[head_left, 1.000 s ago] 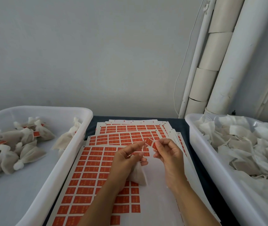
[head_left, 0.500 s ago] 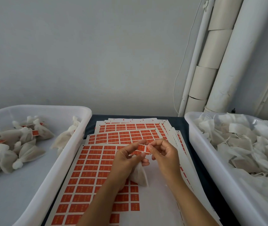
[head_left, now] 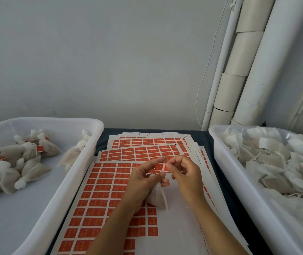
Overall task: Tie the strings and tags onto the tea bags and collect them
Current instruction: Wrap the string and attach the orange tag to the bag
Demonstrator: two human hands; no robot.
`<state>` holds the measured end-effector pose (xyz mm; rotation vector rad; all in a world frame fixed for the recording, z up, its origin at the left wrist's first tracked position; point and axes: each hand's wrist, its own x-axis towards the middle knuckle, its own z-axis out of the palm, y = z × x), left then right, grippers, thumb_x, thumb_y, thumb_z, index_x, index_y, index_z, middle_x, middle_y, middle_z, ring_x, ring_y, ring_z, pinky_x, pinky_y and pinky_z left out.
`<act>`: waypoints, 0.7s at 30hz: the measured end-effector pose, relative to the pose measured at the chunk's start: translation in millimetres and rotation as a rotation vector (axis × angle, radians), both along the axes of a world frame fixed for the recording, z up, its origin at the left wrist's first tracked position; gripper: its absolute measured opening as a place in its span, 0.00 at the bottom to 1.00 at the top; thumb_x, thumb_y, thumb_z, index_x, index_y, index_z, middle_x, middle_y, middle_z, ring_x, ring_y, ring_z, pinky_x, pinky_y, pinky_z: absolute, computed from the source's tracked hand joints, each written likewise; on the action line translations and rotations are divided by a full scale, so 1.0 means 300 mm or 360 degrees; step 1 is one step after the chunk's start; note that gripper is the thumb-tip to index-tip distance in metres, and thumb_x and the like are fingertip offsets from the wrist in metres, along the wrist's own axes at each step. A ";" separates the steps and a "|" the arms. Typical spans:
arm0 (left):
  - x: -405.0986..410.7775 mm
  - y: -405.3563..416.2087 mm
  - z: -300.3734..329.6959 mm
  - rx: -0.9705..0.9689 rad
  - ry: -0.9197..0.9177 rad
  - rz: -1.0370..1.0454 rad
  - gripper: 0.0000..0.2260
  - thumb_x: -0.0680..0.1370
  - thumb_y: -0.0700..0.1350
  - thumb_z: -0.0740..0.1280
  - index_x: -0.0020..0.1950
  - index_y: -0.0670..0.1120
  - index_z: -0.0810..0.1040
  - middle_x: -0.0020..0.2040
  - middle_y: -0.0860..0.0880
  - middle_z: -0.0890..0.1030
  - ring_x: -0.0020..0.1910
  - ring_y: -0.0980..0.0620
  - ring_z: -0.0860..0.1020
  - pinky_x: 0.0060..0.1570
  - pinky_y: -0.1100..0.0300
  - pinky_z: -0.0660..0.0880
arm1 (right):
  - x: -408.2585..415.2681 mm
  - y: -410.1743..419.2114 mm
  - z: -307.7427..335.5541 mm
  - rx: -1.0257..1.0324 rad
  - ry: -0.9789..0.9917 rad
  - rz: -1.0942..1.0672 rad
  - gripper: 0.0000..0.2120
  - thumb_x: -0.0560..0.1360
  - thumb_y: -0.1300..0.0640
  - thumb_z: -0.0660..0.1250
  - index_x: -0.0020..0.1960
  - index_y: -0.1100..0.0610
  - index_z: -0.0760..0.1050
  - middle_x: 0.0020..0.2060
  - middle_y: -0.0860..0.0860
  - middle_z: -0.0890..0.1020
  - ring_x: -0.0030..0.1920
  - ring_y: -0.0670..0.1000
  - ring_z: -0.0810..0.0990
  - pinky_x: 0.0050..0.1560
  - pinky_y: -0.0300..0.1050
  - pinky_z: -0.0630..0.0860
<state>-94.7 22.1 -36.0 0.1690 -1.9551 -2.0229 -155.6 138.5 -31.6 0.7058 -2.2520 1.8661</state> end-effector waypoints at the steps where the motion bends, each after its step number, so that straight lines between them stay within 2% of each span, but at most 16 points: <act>1: 0.001 0.000 0.001 0.0001 -0.0001 0.0002 0.16 0.74 0.39 0.69 0.58 0.56 0.79 0.47 0.54 0.85 0.38 0.52 0.83 0.42 0.65 0.78 | 0.000 0.000 -0.001 0.0001 0.0000 -0.0002 0.05 0.73 0.58 0.69 0.42 0.49 0.76 0.39 0.45 0.81 0.40 0.47 0.80 0.41 0.35 0.78; 9: 0.001 -0.001 -0.001 0.0011 -0.0001 -0.0008 0.16 0.74 0.38 0.69 0.59 0.54 0.79 0.46 0.53 0.85 0.38 0.52 0.83 0.41 0.65 0.78 | -0.004 -0.002 -0.008 0.0002 0.0020 -0.0039 0.06 0.72 0.57 0.70 0.41 0.47 0.75 0.38 0.43 0.81 0.40 0.45 0.80 0.40 0.34 0.78; 13: -0.001 0.001 0.000 0.0011 -0.0002 -0.0005 0.16 0.74 0.39 0.70 0.58 0.55 0.79 0.46 0.53 0.85 0.38 0.51 0.83 0.41 0.66 0.78 | -0.010 -0.006 -0.010 -0.0015 0.0013 -0.0065 0.06 0.72 0.55 0.71 0.45 0.49 0.74 0.40 0.44 0.81 0.40 0.46 0.81 0.40 0.37 0.79; 17: 0.001 0.002 0.002 0.0020 0.0010 -0.0028 0.16 0.74 0.38 0.69 0.56 0.56 0.80 0.45 0.52 0.85 0.38 0.51 0.83 0.41 0.64 0.78 | -0.008 -0.006 -0.006 -0.0015 -0.0004 -0.0070 0.13 0.70 0.53 0.73 0.49 0.45 0.71 0.40 0.43 0.81 0.39 0.45 0.81 0.37 0.31 0.76; 21: 0.004 0.003 0.003 0.0033 0.0031 -0.0030 0.14 0.76 0.39 0.67 0.55 0.57 0.80 0.41 0.50 0.85 0.37 0.51 0.83 0.41 0.66 0.77 | -0.009 -0.006 -0.008 -0.0011 -0.0035 -0.0050 0.15 0.70 0.53 0.73 0.51 0.45 0.70 0.40 0.44 0.81 0.38 0.45 0.81 0.37 0.30 0.76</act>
